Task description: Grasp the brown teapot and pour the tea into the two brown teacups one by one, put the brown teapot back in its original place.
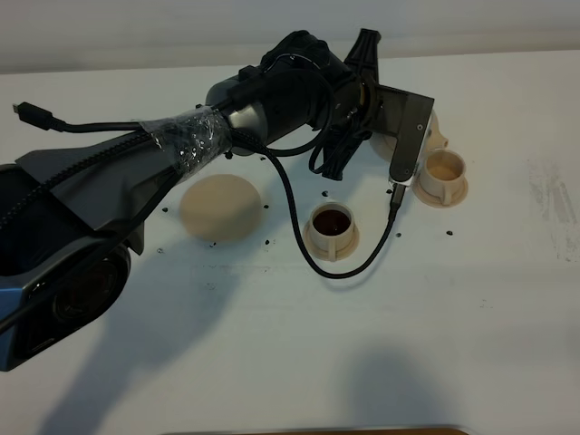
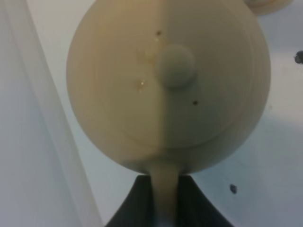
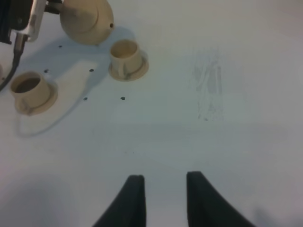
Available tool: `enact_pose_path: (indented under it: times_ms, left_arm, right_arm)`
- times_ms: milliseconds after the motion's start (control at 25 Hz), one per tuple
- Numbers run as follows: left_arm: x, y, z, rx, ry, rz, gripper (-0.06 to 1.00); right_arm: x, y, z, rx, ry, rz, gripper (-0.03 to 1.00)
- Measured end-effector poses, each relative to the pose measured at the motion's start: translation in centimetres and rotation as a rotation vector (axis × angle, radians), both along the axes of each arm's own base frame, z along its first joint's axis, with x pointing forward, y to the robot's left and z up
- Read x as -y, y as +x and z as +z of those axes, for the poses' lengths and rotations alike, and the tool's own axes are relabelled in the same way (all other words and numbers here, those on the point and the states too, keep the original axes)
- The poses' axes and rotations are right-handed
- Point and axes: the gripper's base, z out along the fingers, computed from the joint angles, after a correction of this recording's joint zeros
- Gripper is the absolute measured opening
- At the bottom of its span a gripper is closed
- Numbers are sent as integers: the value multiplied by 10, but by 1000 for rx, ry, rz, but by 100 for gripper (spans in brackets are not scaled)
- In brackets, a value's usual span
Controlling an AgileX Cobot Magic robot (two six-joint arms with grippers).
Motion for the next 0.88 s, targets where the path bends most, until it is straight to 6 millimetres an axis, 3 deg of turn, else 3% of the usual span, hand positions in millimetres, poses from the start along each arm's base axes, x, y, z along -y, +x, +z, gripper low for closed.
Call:
enact_pose_path:
  times_ms: [880]
  left_arm:
    - [2, 6, 1, 180, 163, -164, 9]
  right_arm:
    - [0, 0, 0, 0, -1, 1, 23]
